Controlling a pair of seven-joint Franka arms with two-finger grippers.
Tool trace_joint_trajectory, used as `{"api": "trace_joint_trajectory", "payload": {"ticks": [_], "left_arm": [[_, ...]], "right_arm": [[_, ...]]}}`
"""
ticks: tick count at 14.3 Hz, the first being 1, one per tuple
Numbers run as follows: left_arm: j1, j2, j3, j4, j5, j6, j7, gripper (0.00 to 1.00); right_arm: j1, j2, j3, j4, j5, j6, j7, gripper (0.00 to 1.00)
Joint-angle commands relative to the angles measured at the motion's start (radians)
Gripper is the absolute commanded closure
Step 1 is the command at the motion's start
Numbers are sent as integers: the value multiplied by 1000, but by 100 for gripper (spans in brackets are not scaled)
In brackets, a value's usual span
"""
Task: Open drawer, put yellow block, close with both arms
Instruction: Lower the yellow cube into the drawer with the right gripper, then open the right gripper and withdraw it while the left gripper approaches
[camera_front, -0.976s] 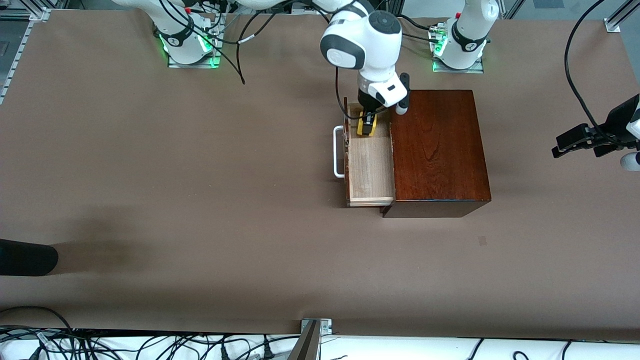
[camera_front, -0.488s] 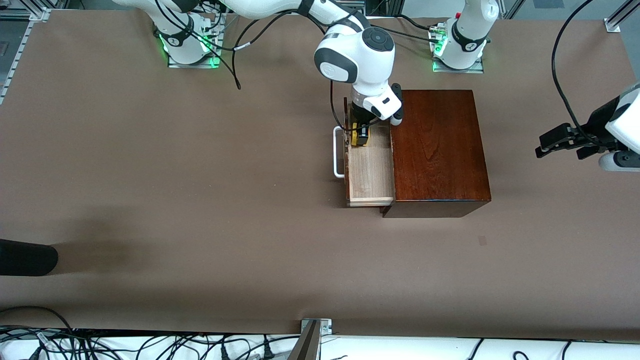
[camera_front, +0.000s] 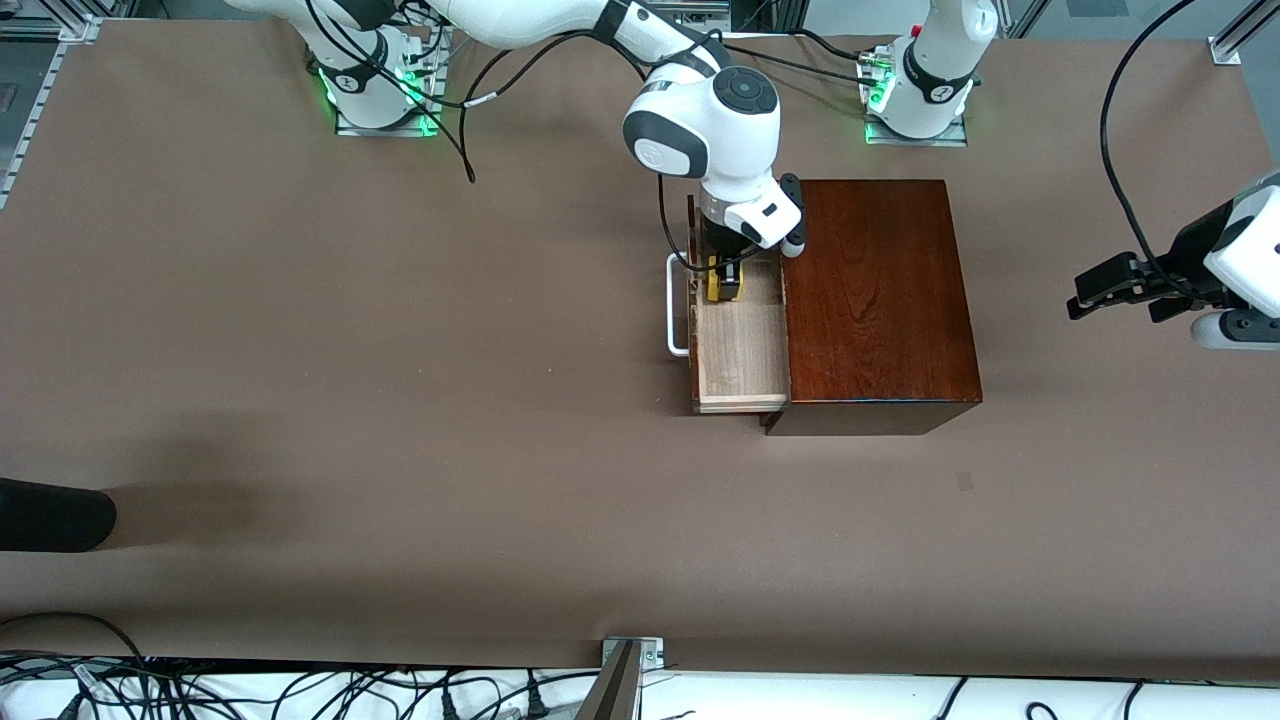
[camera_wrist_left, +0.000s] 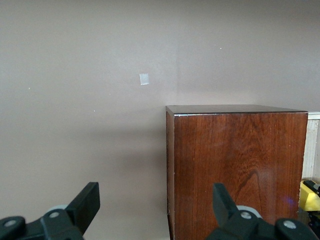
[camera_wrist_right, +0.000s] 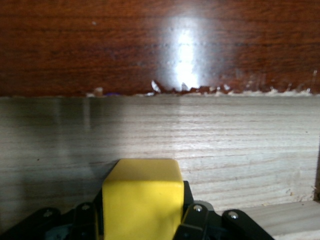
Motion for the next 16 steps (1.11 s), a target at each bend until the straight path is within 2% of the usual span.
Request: {"api": "trace_joint_trajectory", "payload": {"ticks": [1, 2, 6, 7, 11, 14, 16], "left_arm": [[-12, 23, 2, 39, -17, -12, 16, 0], [-15, 29, 2, 39, -16, -10, 17, 0], [-15, 29, 2, 42, -17, -12, 17, 0], [-16, 29, 0, 42, -16, -12, 16, 0], [-24, 45, 2, 40, -20, -15, 92, 0], [-42, 46, -13, 42, -23, -13, 116, 0], [-67, 48, -42, 34, -34, -18, 128, 0]], "right_arm": [[-10, 2, 6, -19, -1, 26, -19, 48], [-15, 1, 6, -19, 1, 26, -19, 0], [-33, -33, 14, -9, 11, 11, -14, 0], [-42, -57, 18, -9, 40, -7, -14, 0], [-75, -236, 6, -9, 155, -107, -3, 0], [-137, -333, -51, -9, 188, -191, 10, 0], [-241, -393, -84, -9, 287, -210, 18, 0]]}}
